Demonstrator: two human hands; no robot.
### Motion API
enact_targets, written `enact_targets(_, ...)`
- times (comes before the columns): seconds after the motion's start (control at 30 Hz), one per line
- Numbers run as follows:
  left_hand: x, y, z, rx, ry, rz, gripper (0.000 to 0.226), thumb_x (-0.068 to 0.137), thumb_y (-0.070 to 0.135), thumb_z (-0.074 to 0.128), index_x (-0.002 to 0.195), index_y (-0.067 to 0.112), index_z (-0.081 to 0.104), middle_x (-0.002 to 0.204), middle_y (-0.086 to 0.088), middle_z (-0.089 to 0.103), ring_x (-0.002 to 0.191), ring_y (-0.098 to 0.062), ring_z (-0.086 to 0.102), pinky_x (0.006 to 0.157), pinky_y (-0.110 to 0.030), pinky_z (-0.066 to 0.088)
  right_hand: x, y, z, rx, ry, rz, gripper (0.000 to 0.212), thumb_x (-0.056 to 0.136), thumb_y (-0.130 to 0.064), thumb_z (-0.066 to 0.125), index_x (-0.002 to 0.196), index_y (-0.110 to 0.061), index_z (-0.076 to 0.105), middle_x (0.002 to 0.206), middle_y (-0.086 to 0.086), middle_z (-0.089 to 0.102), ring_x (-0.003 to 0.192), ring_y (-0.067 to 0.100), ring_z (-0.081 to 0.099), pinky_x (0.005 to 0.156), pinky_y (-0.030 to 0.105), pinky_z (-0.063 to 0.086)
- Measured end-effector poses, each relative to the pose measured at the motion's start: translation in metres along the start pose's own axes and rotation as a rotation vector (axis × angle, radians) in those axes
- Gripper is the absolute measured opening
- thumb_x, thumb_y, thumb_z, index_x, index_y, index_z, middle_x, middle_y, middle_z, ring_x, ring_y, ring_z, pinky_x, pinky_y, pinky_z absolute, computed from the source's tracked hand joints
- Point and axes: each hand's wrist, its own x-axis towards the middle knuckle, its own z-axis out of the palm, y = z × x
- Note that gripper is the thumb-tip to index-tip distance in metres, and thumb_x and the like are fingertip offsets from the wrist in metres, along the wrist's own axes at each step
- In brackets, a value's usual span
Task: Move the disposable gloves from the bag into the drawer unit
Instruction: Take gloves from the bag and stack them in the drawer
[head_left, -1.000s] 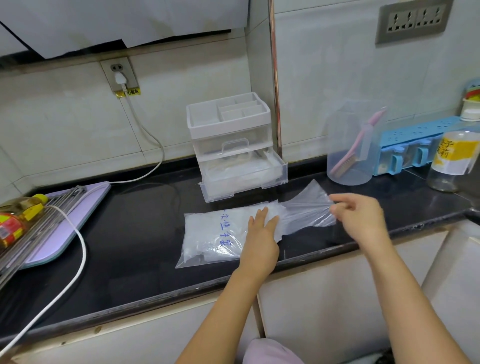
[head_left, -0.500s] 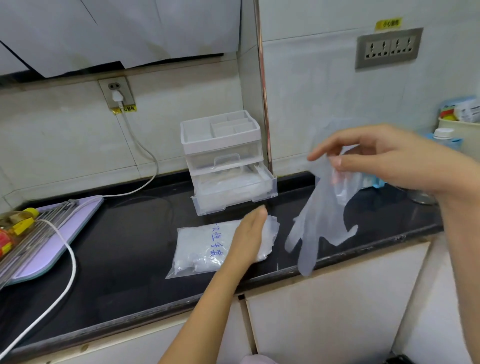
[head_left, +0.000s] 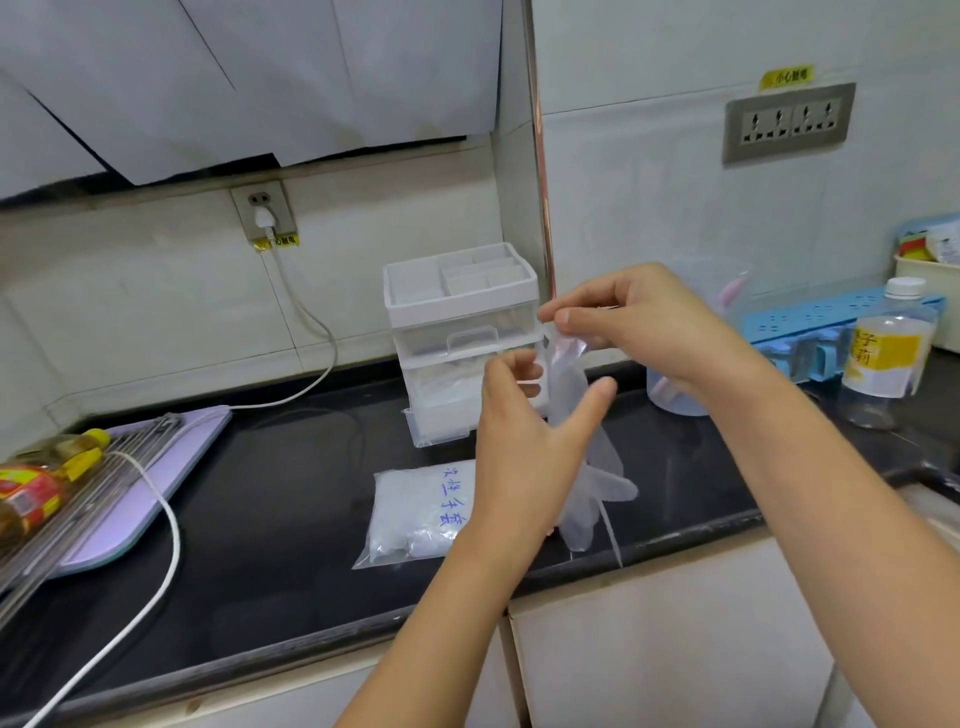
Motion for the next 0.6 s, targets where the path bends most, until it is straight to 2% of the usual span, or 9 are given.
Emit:
enact_targets(0.07, 0.010, -0.008, -0.003, 0.020, 0.050, 0.021, 0.034, 0.086, 0.033, 0.065, 0.115, 0.030, 0.046, 0.110, 0.015, 0.056, 0.099, -0.001, 0.056, 0.082, -0.017, 0.046, 0.001, -0.002, 0.006, 0.079, 0.021, -0.014, 0.016, 0.089, -0.007, 0.062, 0.097, -0.016, 0.074, 0.080, -0.003, 0.072, 0.071, -0.002, 0.066, 0.065, 0.007, 0.050)
enact_targets(0.13, 0.019, -0.014, -0.010, 0.034, 0.074, 0.030, 0.013, 0.090, 0.018, 0.057, 0.102, 0.024, 0.058, 0.095, 0.012, 0.064, 0.085, -0.001, 0.059, 0.074, -0.017, 0.047, 0.002, -0.003, 0.006, 0.090, -0.001, -0.027, 0.018, 0.087, -0.008, 0.065, 0.101, -0.017, 0.073, 0.083, -0.003, 0.071, 0.075, 0.002, 0.067, 0.070, 0.009, 0.050)
enact_targets(0.17, 0.023, -0.016, -0.014, 0.044, 0.070, 0.038, 0.013, 0.091, 0.014, 0.054, 0.096, 0.022, 0.062, 0.090, 0.010, 0.067, 0.081, -0.002, 0.061, 0.071, -0.020, 0.049, 0.003, -0.002, 0.005, 0.061, -0.039, -0.042, 0.024, 0.084, -0.009, 0.069, 0.106, -0.020, 0.071, 0.087, -0.004, 0.070, 0.079, 0.007, 0.067, 0.075, 0.011, 0.051)
enact_targets(0.23, 0.032, -0.019, -0.024, 0.061, 0.022, 0.030, 0.020, 0.090, 0.009, 0.051, 0.092, 0.021, 0.066, 0.087, 0.007, 0.070, 0.081, -0.005, 0.065, 0.070, -0.025, 0.053, 0.006, 0.003, 0.005, -0.052, -0.128, -0.086, 0.052, 0.075, -0.011, 0.079, 0.121, -0.027, 0.061, 0.103, -0.006, 0.063, 0.091, 0.013, 0.064, 0.083, 0.019, 0.052)
enact_targets(0.3, 0.042, -0.018, -0.034, 0.048, -0.079, 0.004, 0.021, 0.090, 0.007, 0.052, 0.092, 0.020, 0.068, 0.086, 0.004, 0.071, 0.081, -0.008, 0.067, 0.072, -0.023, 0.053, 0.010, 0.010, 0.008, -0.226, -0.161, -0.139, 0.077, 0.068, -0.015, 0.084, 0.133, -0.035, 0.048, 0.119, -0.008, 0.051, 0.105, 0.005, 0.054, 0.085, 0.016, 0.049)
enact_targets(0.37, 0.051, -0.016, -0.046, 0.047, -0.229, -0.009, 0.019, 0.091, 0.007, 0.054, 0.091, 0.019, 0.069, 0.087, 0.002, 0.072, 0.080, -0.007, 0.068, 0.075, -0.017, 0.052, 0.015, 0.015, 0.011, -0.313, -0.184, -0.175, 0.085, 0.067, -0.022, 0.085, 0.138, -0.041, 0.040, 0.132, -0.016, 0.043, 0.119, -0.004, 0.042, 0.092, 0.011, 0.039)
enact_targets(0.43, 0.057, -0.013, -0.057, 0.070, -0.364, -0.007, 0.019, 0.091, 0.007, 0.054, 0.091, 0.017, 0.071, 0.088, -0.002, 0.073, 0.083, -0.009, 0.069, 0.077, -0.012, 0.051, 0.023, 0.018, 0.011, -0.283, -0.257, -0.160, 0.082, 0.068, -0.029, 0.085, 0.137, -0.040, 0.042, 0.134, -0.026, 0.043, 0.125, -0.011, 0.037, 0.096, 0.010, 0.032)
enact_targets(0.5, 0.064, -0.012, -0.067, 0.097, -0.425, -0.004, 0.021, 0.092, 0.005, 0.054, 0.096, 0.014, 0.072, 0.090, -0.007, 0.074, 0.087, -0.016, 0.070, 0.082, -0.015, 0.050, 0.034, 0.020, 0.010, -0.262, -0.323, -0.110, 0.061, 0.070, -0.034, 0.082, 0.125, -0.036, 0.055, 0.112, -0.032, 0.056, 0.108, -0.016, 0.048, 0.089, 0.010, 0.037)
enact_targets(0.6, 0.076, -0.016, -0.080, 0.080, -0.428, -0.055, 0.019, 0.091, 0.004, 0.057, 0.099, 0.014, 0.071, 0.093, -0.007, 0.074, 0.086, -0.017, 0.071, 0.085, -0.019, 0.053, 0.048, 0.026, 0.016, -0.122, -0.346, -0.052, 0.018, 0.080, -0.027, 0.075, 0.094, -0.017, 0.072, 0.086, -0.007, 0.073, 0.083, 0.005, 0.064, 0.087, 0.026, 0.048)
